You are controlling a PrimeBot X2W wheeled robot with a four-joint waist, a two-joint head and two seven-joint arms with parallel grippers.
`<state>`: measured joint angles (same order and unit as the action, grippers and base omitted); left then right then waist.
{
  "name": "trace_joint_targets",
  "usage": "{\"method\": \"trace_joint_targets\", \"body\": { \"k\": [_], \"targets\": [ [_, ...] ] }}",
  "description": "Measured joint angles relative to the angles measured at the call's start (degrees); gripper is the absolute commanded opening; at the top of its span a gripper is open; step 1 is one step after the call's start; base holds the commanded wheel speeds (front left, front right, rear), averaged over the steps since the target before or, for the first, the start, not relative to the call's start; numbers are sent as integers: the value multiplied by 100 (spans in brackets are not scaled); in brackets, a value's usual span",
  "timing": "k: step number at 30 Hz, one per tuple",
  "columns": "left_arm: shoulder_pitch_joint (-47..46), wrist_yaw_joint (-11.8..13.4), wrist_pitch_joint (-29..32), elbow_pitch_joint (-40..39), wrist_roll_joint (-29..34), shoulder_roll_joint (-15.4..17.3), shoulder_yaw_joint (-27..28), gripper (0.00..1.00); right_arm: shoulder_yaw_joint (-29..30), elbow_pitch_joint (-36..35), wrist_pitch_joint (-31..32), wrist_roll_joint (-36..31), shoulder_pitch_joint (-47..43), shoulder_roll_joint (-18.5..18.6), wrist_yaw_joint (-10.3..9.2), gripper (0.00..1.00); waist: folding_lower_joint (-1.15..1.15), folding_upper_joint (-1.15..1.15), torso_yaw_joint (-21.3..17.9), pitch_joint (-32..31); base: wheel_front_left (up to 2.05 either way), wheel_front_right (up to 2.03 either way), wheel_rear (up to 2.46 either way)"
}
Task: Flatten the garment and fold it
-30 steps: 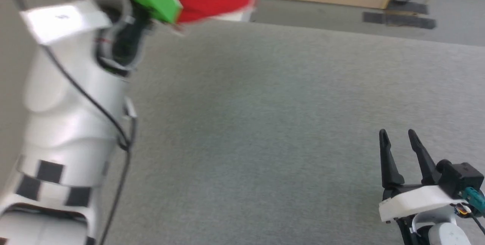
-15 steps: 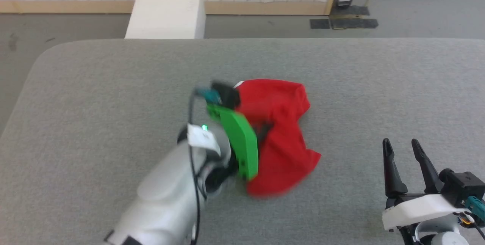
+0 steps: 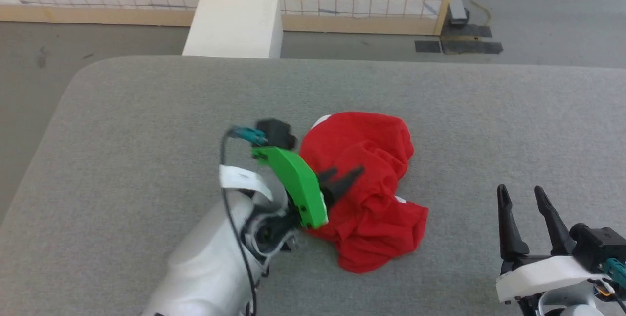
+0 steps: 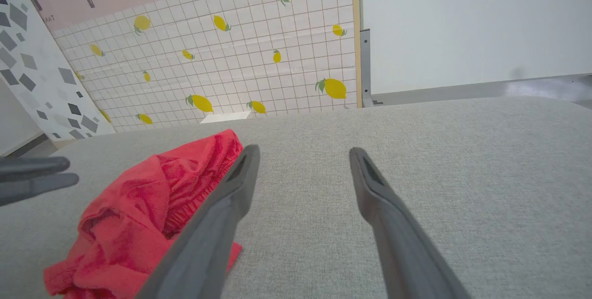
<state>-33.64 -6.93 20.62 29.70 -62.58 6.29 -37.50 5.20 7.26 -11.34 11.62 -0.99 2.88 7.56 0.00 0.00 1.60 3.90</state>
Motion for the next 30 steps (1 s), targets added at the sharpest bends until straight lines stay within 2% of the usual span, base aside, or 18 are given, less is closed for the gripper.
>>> {"method": "trace_joint_targets", "body": {
  "k": [2, 5, 9, 11, 13, 16, 20, 24, 30],
  "targets": [
    [-16, 0, -371, -178, -21, 89, 242, 100, 20, 13, 0, 3, -3, 0, 0, 100, 0, 0, 68, -45, 0, 0, 0],
    [-20, -5, -1298, -512, 110, 336, 583, 100, 8, 44, 26, 11, -16, 1, 0, 100, 0, 0, 174, -113, 0, 0, 0],
    [126, -3, -2464, -727, 611, 703, 835, 100, -5, 67, 82, 57, -25, 0, 0, 100, 0, 0, 302, -187, 0, 0, 0],
    [331, 157, -3049, -735, 1014, 918, 924, 100, -22, 69, 134, 58, -25, -1, 0, 100, 0, 0, 356, -210, 0, 0, 0],
    [552, 347, -3387, -791, 1312, 1067, 1045, 100, -44, 70, 202, 58, -25, -1, 0, 100, 0, 0, 394, -216, 0, 0, 0],
    [904, 673, -3518, -1004, 1871, 1184, 1306, 100, -75, 77, 336, 58, -25, -1, 0, 100, 0, 0, 428, -186, 0, 0, 0],
    [1521, 980, -3535, -1496, 2530, 1096, 1824, 100, -118, 132, 626, 38, -25, 0, 0, 100, 0, 0, 456, -123, 0, 0, 0],
    [2202, 1076, -3537, -1829, 2913, 793, 2230, 100, -167, 178, 1146, -80, -23, 0, 0, 100, 0, 0, 454, -69, 0, 0, 0],
    [2731, 1006, -3537, -2120, 3332, 441, 2557, 100, -356, 220, 2282, -491, 268, 0, 0, 100, 0, 0, 458, 44, 0, 0, 0]
  ]
}}
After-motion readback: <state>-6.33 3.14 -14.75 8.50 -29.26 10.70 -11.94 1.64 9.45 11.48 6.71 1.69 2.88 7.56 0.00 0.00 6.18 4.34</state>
